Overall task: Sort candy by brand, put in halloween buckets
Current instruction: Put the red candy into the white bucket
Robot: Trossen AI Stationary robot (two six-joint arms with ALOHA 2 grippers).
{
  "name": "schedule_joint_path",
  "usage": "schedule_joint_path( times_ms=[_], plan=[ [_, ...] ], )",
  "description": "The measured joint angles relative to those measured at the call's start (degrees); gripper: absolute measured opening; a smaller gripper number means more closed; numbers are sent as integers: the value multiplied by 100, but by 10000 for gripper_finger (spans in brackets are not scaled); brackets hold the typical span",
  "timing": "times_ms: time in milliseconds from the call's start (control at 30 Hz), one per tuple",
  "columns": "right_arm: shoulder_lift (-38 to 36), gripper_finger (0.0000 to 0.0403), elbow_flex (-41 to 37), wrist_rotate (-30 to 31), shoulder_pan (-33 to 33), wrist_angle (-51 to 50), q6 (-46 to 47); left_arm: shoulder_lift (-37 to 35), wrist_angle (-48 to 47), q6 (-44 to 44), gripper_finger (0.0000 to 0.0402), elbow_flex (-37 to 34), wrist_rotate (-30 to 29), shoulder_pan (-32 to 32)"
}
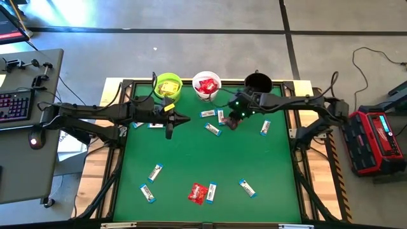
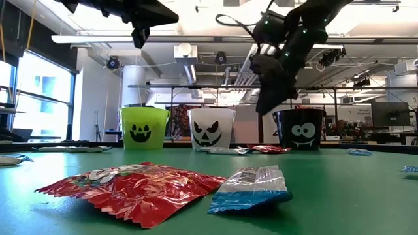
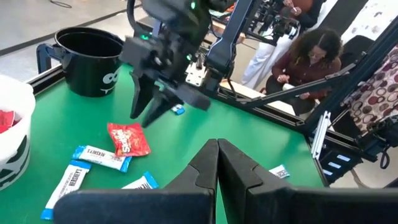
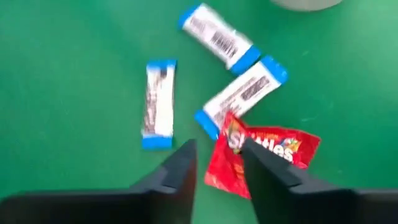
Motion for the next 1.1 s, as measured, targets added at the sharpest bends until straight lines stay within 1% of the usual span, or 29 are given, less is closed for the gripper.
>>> schedule_joint_path(
  times_ms=[67,133,200,233,300,433,567,700,867,1000,1100],
  plan=[
    [78,160,0,29,128,-208,-696,0,-26,-4,0,0,0,-11],
    [153,189,-14,206,353,-344,-1540,0,-85,-4,0,0,0,-12],
    [232,207,-118,512,575,-347,-2282,0,-163,-4,0,0,0,-12],
    [286,211,-171,680,664,-325,-2508,0,-190,-2,0,0,0,-12],
    [369,214,-297,976,771,-132,-2723,0,-189,-2,0,0,0,-12],
    [504,215,-499,1012,799,378,-2771,0,-211,0,0,0,0,-12],
    [644,206,-535,999,799,621,-2904,0,-214,2,0,0,1,-12],
    [858,194,-535,912,799,651,-3106,0,-266,4,0,0,30,-12],
    [1138,177,-531,914,788,677,-2959,2,-296,4,0,0,31,-15],
    [1231,145,-515,740,758,678,-2547,2,-373,2,0,0,29,-15],
    [1261,100,-516,666,736,688,-2365,4,-418,-2,0,0,30,-15]
  ],
)
